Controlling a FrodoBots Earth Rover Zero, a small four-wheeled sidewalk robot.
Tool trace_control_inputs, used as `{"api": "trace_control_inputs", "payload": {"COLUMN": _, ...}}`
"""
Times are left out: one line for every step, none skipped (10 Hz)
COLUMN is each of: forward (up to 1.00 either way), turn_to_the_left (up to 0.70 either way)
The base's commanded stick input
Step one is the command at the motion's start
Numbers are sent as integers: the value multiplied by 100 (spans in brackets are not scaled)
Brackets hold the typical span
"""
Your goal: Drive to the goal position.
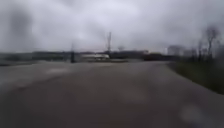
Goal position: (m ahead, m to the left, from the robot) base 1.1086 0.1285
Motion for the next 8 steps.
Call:
{"api": "trace_control_inputs", "payload": {"forward": 100, "turn_to_the_left": -7}}
{"api": "trace_control_inputs", "payload": {"forward": 100, "turn_to_the_left": -11}}
{"api": "trace_control_inputs", "payload": {"forward": 100, "turn_to_the_left": -15}}
{"api": "trace_control_inputs", "payload": {"forward": 100, "turn_to_the_left": -19}}
{"api": "trace_control_inputs", "payload": {"forward": 100, "turn_to_the_left": -23}}
{"api": "trace_control_inputs", "payload": {"forward": 100, "turn_to_the_left": -28}}
{"api": "trace_control_inputs", "payload": {"forward": 100, "turn_to_the_left": -32}}
{"api": "trace_control_inputs", "payload": {"forward": 100, "turn_to_the_left": -36}}
